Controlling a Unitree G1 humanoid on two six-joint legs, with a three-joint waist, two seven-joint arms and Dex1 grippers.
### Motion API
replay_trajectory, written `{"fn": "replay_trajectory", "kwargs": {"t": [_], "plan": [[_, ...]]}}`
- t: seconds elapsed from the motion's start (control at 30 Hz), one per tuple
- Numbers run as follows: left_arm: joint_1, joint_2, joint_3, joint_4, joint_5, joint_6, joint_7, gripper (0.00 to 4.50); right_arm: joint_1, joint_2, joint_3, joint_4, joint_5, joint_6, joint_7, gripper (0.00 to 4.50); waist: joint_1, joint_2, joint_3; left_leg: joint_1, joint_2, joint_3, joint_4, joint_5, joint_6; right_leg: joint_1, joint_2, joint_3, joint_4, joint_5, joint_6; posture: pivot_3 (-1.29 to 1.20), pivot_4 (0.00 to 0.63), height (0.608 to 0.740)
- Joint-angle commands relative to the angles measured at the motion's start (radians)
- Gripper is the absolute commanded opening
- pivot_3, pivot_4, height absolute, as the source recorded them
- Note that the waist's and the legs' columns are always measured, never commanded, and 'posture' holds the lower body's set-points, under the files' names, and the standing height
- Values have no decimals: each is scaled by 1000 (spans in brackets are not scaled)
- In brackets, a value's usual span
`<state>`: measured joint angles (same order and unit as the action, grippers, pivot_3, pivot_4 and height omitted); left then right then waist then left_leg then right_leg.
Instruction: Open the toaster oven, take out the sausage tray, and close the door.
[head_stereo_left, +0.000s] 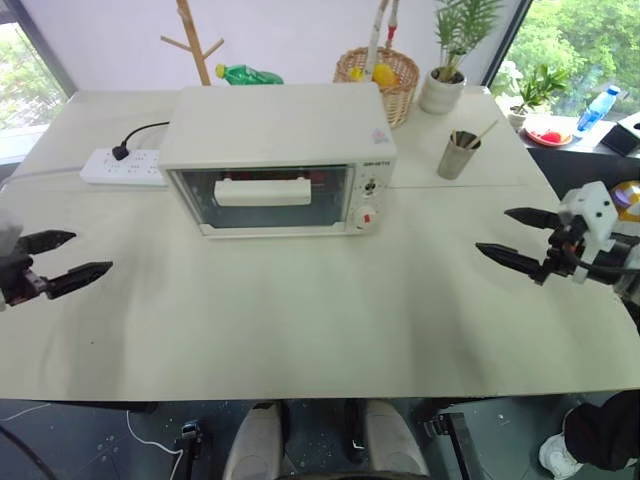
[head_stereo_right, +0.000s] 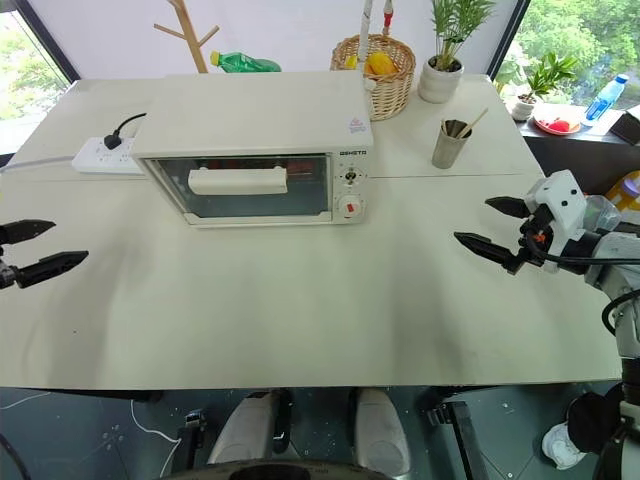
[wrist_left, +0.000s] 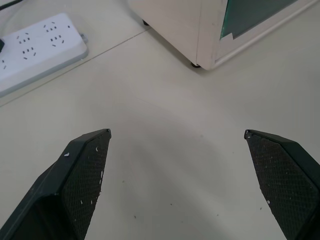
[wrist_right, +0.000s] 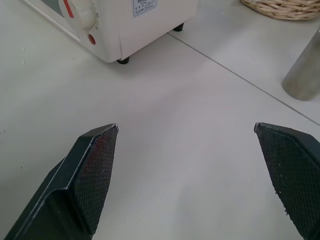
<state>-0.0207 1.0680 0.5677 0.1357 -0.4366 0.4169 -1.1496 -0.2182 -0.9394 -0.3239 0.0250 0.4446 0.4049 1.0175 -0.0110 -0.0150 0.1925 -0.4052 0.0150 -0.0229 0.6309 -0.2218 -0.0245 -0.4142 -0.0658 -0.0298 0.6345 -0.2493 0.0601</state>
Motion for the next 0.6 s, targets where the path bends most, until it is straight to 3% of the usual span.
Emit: {"fn": "replay_trajectory", "kwargs": {"t": [0.03,0.6], "plan": [[-12,27,-1,3,23,-39,4,4500,-3,-11,-38,-12,-3,-23,-12,4476,0,0,0,0,0,0,0,0,0,0,0,0,0,0,0,0,150,740],[-122,22,-11,-8,-59,75,13,4500,12,-10,-49,-55,49,34,-8,4476,0,0,0,0,1,1,0,0,0,-1,2,1,0,2,2,0,150,740]]}}
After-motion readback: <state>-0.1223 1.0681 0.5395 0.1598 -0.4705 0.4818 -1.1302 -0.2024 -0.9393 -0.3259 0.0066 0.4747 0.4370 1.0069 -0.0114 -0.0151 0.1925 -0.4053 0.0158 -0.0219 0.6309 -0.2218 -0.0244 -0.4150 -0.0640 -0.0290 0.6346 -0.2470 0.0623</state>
